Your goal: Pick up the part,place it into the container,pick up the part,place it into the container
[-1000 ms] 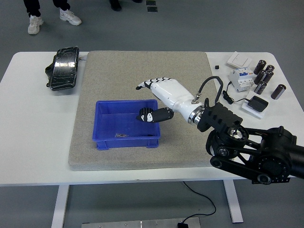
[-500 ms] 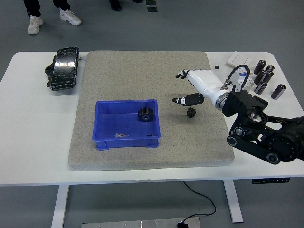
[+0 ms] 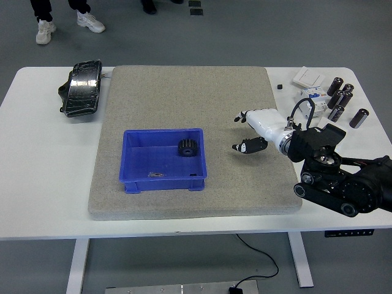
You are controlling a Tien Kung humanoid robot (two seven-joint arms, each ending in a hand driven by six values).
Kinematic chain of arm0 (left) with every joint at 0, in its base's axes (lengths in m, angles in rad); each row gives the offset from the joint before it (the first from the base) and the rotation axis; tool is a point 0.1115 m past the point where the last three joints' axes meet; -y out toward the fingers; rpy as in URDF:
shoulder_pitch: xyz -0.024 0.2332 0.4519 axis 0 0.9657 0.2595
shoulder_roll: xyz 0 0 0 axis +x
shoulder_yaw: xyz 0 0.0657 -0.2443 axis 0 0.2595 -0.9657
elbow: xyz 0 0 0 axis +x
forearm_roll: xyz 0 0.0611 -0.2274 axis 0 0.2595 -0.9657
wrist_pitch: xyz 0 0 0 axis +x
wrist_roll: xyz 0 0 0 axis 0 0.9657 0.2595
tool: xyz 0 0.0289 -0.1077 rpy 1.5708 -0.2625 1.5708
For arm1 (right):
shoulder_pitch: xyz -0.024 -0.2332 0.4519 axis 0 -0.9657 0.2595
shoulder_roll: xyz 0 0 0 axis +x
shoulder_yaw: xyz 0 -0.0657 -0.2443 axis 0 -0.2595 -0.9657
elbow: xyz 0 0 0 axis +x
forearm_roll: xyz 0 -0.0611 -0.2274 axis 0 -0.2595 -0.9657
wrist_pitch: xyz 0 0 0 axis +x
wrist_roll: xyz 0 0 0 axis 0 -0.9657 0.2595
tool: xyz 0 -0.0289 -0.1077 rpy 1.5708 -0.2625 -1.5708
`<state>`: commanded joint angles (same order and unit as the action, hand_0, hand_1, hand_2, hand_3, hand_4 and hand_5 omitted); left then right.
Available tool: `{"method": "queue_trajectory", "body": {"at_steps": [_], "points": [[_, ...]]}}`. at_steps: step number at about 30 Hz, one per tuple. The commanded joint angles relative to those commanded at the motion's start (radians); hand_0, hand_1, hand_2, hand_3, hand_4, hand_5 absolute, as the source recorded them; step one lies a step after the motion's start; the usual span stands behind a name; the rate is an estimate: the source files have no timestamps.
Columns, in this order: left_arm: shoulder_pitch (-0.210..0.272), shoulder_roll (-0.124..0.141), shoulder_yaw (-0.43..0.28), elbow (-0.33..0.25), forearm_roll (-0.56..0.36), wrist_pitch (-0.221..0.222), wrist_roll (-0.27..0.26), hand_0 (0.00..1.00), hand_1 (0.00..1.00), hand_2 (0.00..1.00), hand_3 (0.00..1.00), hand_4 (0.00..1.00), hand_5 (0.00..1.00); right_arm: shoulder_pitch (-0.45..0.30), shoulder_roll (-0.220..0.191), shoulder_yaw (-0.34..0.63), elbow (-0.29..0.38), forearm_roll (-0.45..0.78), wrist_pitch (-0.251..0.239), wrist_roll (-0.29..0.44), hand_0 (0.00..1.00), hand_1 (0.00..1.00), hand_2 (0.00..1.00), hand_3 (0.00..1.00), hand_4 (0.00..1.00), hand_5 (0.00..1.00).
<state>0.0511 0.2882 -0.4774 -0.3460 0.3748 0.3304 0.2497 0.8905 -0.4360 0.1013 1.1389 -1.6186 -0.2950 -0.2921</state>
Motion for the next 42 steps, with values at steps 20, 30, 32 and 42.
{"method": "queue_trajectory", "body": {"at_steps": [20, 30, 32, 42], "points": [[0.001, 0.005, -0.001, -0.001, -0.009, 0.007, -0.016, 0.686, 0.679, 0.637, 0.59, 0.616, 0.41, -0.022, -0.004, -0.036, -0.035, 0.003, -0.019, 0.019, 0.308, 0.482, 0.639, 0.69, 0.502, 0.132], [-0.003, 0.007, 0.004, 0.002, -0.02, 0.008, -0.034, 0.686, 0.678, 0.635, 0.582, 0.621, 0.426, -0.022, 0.003, -0.043, -0.05, 0.016, -0.026, 0.029, 0.319, 0.485, 0.642, 0.692, 0.483, 0.068], [-0.003, 0.008, 0.005, 0.002, -0.024, 0.009, -0.037, 0.686, 0.678, 0.635, 0.582, 0.621, 0.426, -0.022, 0.005, -0.044, -0.051, 0.016, -0.025, 0.029, 0.319, 0.485, 0.642, 0.692, 0.483, 0.068], [-0.001, 0.01, 0.007, 0.002, -0.035, 0.016, -0.047, 0.684, 0.677, 0.636, 0.581, 0.617, 0.44, -0.022, 0.003, -0.056, -0.036, -0.01, -0.012, 0.022, 0.328, 0.47, 0.586, 0.678, 0.582, 0.024]]}}
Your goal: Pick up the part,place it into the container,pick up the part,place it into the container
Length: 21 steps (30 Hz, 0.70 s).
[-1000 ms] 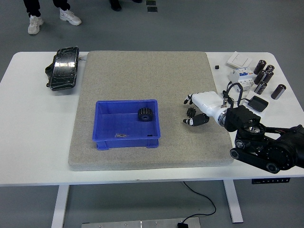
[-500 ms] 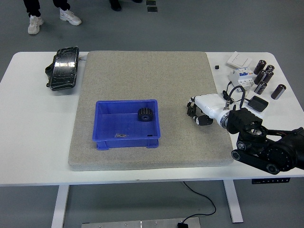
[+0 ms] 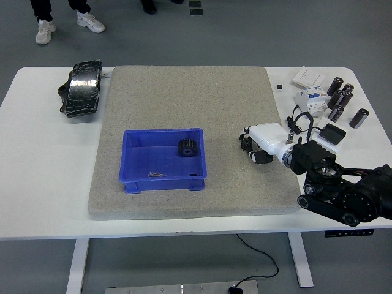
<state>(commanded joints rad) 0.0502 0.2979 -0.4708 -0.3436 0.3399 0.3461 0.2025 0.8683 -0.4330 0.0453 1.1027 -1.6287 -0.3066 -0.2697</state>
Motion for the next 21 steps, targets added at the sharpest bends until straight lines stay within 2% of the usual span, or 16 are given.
{"method": "queue_trajectory", "body": {"at_steps": [4, 5, 10, 11, 16, 17, 21], "points": [[0.001, 0.0, -0.001, 0.0, -0.004, 0.003, -0.003, 0.684, 0.677, 0.636, 0.581, 0.617, 0.44, -0.003, -0.003, -0.002, 0.009, -0.005, 0.004, -0.003, 0.328, 0.47, 0.586, 0.678, 0.582, 0.024], [0.002, 0.001, -0.001, 0.0, -0.005, 0.004, -0.004, 0.684, 0.677, 0.637, 0.585, 0.614, 0.447, -0.004, -0.003, -0.002, 0.011, -0.007, 0.006, -0.005, 0.377, 0.468, 0.497, 0.597, 0.575, 0.002], [0.0, 0.002, -0.003, 0.0, -0.007, 0.008, -0.009, 0.684, 0.677, 0.637, 0.585, 0.614, 0.447, -0.005, -0.003, -0.004, 0.011, -0.009, 0.01, -0.007, 0.377, 0.468, 0.497, 0.597, 0.575, 0.002], [-0.001, 0.002, -0.003, 0.0, -0.007, 0.008, -0.01, 0.683, 0.676, 0.64, 0.588, 0.61, 0.461, -0.005, -0.003, -0.005, 0.01, -0.009, 0.01, -0.006, 0.379, 0.455, 0.412, 0.547, 0.503, 0.002], [0.0, 0.002, -0.005, 0.0, -0.008, 0.01, -0.012, 0.683, 0.676, 0.64, 0.588, 0.61, 0.461, -0.008, -0.006, -0.002, 0.009, -0.001, 0.006, -0.004, 0.379, 0.455, 0.412, 0.547, 0.503, 0.002], [0.0, 0.002, -0.005, 0.0, -0.008, 0.011, -0.012, 0.681, 0.677, 0.641, 0.589, 0.608, 0.48, -0.008, -0.006, -0.001, 0.007, 0.0, 0.004, -0.003, 0.372, 0.444, 0.349, 0.52, 0.458, 0.002], [0.0, 0.002, -0.008, 0.0, -0.005, 0.013, -0.012, 0.681, 0.677, 0.641, 0.589, 0.608, 0.48, -0.008, -0.008, 0.0, 0.006, 0.003, -0.003, 0.001, 0.372, 0.444, 0.349, 0.52, 0.458, 0.002]]}}
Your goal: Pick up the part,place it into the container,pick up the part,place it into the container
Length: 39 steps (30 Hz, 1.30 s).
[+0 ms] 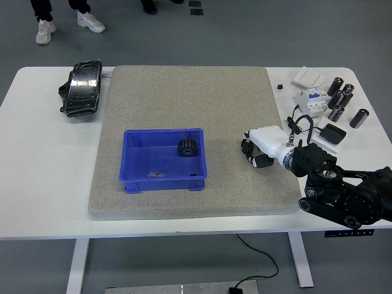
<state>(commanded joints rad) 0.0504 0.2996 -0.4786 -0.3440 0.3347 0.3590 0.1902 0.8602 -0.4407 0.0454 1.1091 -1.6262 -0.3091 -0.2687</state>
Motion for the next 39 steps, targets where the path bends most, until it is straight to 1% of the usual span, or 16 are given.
{"method": "queue_trajectory", "body": {"at_steps": [2, 5, 9, 13, 14, 17, 19, 20, 25, 26, 28, 31, 32, 37, 38, 39], "points": [[0.0, 0.0, 0.0, 0.0, 0.001, 0.001, -0.001, 0.681, 0.677, 0.642, 0.59, 0.605, 0.48, 0.0, 0.0, 0.0, 0.0, 0.0, -0.003, 0.0, 0.38, 0.45, 0.338, 0.513, 0.432, 0.002], [0.0, -0.001, -0.001, 0.0, 0.002, 0.002, -0.001, 0.681, 0.677, 0.642, 0.59, 0.605, 0.48, -0.001, -0.003, 0.008, 0.006, -0.002, -0.008, 0.001, 0.38, 0.45, 0.338, 0.513, 0.432, 0.002], [0.001, -0.002, -0.002, 0.0, 0.005, 0.003, 0.002, 0.681, 0.677, 0.643, 0.59, 0.602, 0.485, -0.005, -0.016, 0.049, 0.04, -0.012, -0.017, -0.003, 0.382, 0.452, 0.332, 0.509, 0.423, 0.002], [0.003, -0.004, -0.002, -0.001, 0.009, 0.003, 0.005, 0.681, 0.677, 0.643, 0.59, 0.602, 0.485, -0.022, -0.035, 0.123, 0.114, -0.032, -0.026, -0.017, 0.382, 0.452, 0.332, 0.509, 0.423, 0.002], [0.004, -0.004, -0.002, -0.001, 0.01, 0.003, 0.006, 0.681, 0.677, 0.644, 0.59, 0.598, 0.496, -0.027, -0.038, 0.144, 0.135, -0.034, -0.03, -0.02, 0.408, 0.46, 0.331, 0.513, 0.428, 0.002], [0.005, -0.006, -0.003, -0.002, 0.013, 0.002, 0.009, 0.681, 0.677, 0.644, 0.59, 0.598, 0.496, -0.043, -0.04, 0.189, 0.193, -0.051, -0.051, -0.03, 0.408, 0.46, 0.331, 0.513, 0.428, 0.002], [0.006, -0.008, -0.003, -0.002, 0.014, 0.002, 0.01, 0.681, 0.677, 0.644, 0.59, 0.598, 0.496, -0.054, -0.037, 0.206, 0.23, -0.07, -0.066, -0.037, 0.408, 0.46, 0.331, 0.513, 0.428, 0.002], [0.006, -0.009, -0.003, -0.002, 0.015, 0.002, 0.011, 0.681, 0.677, 0.647, 0.59, 0.6, 0.508, -0.063, -0.035, 0.214, 0.255, -0.087, -0.075, -0.043, 0.457, 0.485, 0.364, 0.527, 0.458, 0.002], [0.01, -0.011, -0.002, -0.003, 0.019, -0.002, 0.018, 0.681, 0.677, 0.647, 0.59, 0.6, 0.508, -0.082, -0.009, 0.21, 0.357, -0.165, -0.097, -0.063, 0.457, 0.485, 0.364, 0.527, 0.458, 0.002], [0.011, -0.011, -0.001, -0.003, 0.018, -0.003, 0.019, 0.681, 0.677, 0.647, 0.59, 0.603, 0.51, -0.081, -0.001, 0.198, 0.371, -0.18, -0.099, -0.066, 0.545, 0.562, 0.492, 0.562, 0.545, 0.002], [0.011, -0.011, 0.0, -0.003, 0.018, -0.007, 0.021, 0.681, 0.677, 0.647, 0.59, 0.603, 0.51, -0.079, 0.018, 0.174, 0.387, -0.207, -0.104, -0.067, 0.545, 0.562, 0.492, 0.562, 0.545, 0.002], [0.011, -0.01, -0.001, -0.003, 0.02, -0.01, 0.025, 0.681, 0.677, 0.647, 0.59, 0.603, 0.51, -0.075, 0.041, 0.144, 0.386, -0.235, -0.11, -0.065, 0.545, 0.562, 0.492, 0.562, 0.545, 0.002], [0.012, -0.009, -0.001, -0.004, 0.021, -0.01, 0.026, 0.681, 0.678, 0.646, 0.588, 0.605, 0.513, -0.074, 0.047, 0.136, 0.383, -0.24, -0.111, -0.064, 0.656, 0.666, 0.645, 0.653, 0.498, 0.002], [0.014, -0.008, -0.004, -0.005, 0.026, -0.01, 0.031, 0.681, 0.678, 0.646, 0.588, 0.605, 0.513, -0.064, 0.061, 0.116, 0.365, -0.249, -0.095, -0.06, 0.656, 0.666, 0.645, 0.653, 0.498, 0.002], [0.014, -0.008, -0.005, -0.005, 0.027, -0.011, 0.031, 0.681, 0.679, 0.646, 0.588, 0.605, 0.512, -0.062, 0.063, 0.115, 0.362, -0.249, -0.09, -0.061, 0.765, 0.774, 0.751, 0.692, 0.536, 0.219], [0.013, -0.008, -0.005, -0.005, 0.028, -0.011, 0.031, 0.681, 0.679, 0.646, 0.588, 0.605, 0.512, -0.06, 0.065, 0.114, 0.358, -0.247, -0.087, -0.06, 0.765, 0.774, 0.751, 0.692, 0.536, 0.219]]}}
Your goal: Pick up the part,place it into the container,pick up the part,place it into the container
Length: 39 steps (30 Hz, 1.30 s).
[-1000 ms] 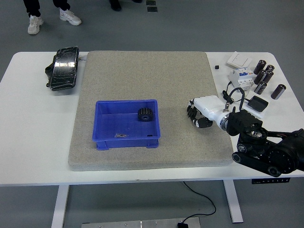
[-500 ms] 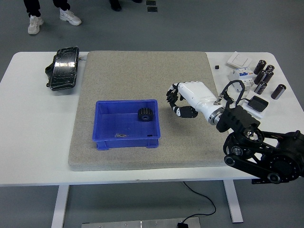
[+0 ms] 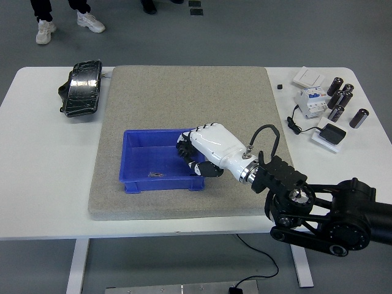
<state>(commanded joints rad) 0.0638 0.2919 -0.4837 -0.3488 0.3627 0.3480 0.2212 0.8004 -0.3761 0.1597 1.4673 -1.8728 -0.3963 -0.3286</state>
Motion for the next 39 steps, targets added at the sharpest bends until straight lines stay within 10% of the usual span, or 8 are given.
{"method": "queue_trajectory", "body": {"at_steps": [24, 39], "points": [[-0.006, -0.002, -0.001, 0.002, 0.003, 0.0, -0.001, 0.681, 0.678, 0.644, 0.582, 0.599, 0.505, 0.009, -0.004, 0.043, 0.012, 0.051, 0.015, 0.0, 0.76, 0.78, 0.753, 0.694, 0.721, 0.33], [-0.007, -0.009, 0.014, 0.003, -0.01, -0.028, 0.014, 0.682, 0.678, 0.64, 0.585, 0.585, 0.489, -0.151, -0.09, 0.334, -0.049, 0.449, -0.023, 0.187, 0.669, 0.708, 0.705, 0.672, 0.725, 0.343]]}}
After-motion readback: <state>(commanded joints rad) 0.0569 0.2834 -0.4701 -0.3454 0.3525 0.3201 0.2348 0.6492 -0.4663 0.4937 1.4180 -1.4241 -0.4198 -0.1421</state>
